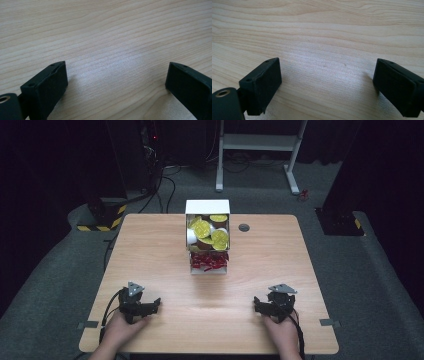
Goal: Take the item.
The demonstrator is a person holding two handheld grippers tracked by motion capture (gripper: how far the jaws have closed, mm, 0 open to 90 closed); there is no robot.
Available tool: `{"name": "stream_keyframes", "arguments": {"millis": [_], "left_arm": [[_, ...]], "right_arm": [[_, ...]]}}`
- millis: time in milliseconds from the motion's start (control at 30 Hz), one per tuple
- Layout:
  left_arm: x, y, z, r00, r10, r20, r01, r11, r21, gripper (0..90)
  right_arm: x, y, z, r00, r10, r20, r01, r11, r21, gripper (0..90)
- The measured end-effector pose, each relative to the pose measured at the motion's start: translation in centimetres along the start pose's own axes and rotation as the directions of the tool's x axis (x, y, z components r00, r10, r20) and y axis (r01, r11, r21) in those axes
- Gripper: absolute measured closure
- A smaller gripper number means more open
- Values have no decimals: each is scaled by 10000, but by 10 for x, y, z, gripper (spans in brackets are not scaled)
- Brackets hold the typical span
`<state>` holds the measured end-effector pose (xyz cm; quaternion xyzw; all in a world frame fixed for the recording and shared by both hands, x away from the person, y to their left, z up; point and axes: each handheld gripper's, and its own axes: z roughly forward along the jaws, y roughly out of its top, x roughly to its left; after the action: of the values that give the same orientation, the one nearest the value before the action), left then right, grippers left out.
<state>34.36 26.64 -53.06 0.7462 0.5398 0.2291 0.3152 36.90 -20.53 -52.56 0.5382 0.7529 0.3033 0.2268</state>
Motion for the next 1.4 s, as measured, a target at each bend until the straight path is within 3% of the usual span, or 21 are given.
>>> {"name": "stream_keyframes", "arguments": {"millis": [833,933,1400], "left_arm": [[0,0,0,10000,4,0,-4,10000,-3,44],[0,0,0,10000,12,0,-12,10000,-6,44],[0,0,0,10000,5,1,-5,10000,-6,44]], "right_arm": [[1,-2,-3,9998,-120,-165,120,9999,-21,111],[2,-2,-6,9996,-244,-153,241,9994,-233,134],[3,2,-19,9970,39,-771,-110,9957,-923,238]]}}
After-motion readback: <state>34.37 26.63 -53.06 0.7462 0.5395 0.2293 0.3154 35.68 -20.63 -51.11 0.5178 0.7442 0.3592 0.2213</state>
